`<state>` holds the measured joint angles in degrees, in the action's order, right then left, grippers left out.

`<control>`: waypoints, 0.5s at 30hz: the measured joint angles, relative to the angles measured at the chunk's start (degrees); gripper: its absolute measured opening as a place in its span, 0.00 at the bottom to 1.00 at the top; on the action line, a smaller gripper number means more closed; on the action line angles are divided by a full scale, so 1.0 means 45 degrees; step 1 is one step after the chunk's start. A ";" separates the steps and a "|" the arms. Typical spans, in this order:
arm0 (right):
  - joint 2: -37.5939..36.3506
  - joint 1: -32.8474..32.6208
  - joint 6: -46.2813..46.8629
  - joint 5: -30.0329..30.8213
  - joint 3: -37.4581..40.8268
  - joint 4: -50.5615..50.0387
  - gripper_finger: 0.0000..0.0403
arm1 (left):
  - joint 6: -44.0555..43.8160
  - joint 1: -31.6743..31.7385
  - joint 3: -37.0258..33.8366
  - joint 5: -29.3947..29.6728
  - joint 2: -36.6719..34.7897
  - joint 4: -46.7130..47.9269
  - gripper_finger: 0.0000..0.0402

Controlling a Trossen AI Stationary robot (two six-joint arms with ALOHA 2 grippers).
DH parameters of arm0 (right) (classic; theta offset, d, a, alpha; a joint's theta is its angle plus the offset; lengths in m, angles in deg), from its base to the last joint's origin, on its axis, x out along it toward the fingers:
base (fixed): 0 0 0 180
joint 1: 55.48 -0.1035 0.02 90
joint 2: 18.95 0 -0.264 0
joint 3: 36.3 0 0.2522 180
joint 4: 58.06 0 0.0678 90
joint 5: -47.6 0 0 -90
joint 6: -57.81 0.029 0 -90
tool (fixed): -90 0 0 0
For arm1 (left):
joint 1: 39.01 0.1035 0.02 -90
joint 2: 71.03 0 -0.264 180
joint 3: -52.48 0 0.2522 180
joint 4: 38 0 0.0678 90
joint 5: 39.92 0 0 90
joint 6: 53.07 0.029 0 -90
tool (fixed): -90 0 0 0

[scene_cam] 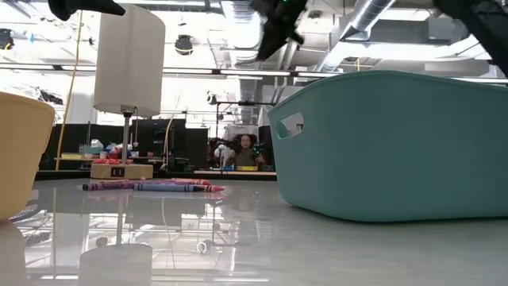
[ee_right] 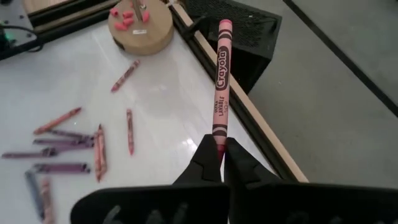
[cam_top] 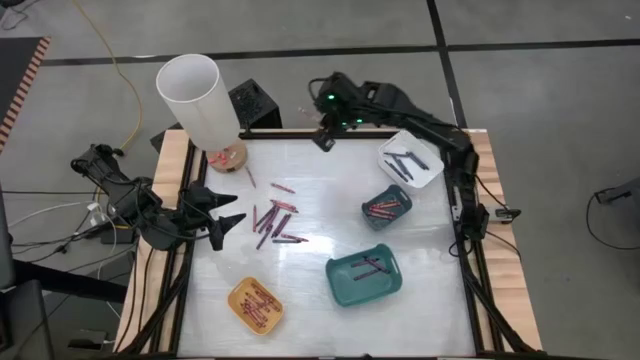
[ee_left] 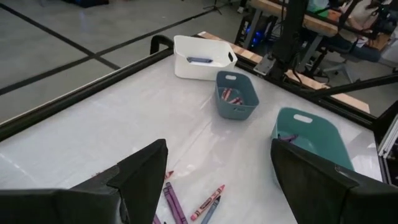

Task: Sort crayons
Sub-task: Put the pink crayon into the dark blue bin

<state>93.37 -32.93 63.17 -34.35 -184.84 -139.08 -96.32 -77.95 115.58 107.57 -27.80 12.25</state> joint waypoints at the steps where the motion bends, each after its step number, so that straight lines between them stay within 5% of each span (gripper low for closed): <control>1: -0.0251 -0.0004 0.0003 0.0055 0.0000 -0.0385 0.00 | -0.0031 0.0000 0.0000 0.0000 0.0003 -0.0001 0.69; 15: -0.3254 -0.1061 0.2054 0.3292 0.0199 -0.4986 0.00 | -0.0217 0.0000 0.0000 0.0068 0.0000 -0.0078 0.69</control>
<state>78.73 -37.70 72.42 -19.53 -183.94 -161.52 -97.30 -77.95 115.58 107.88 -27.80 11.90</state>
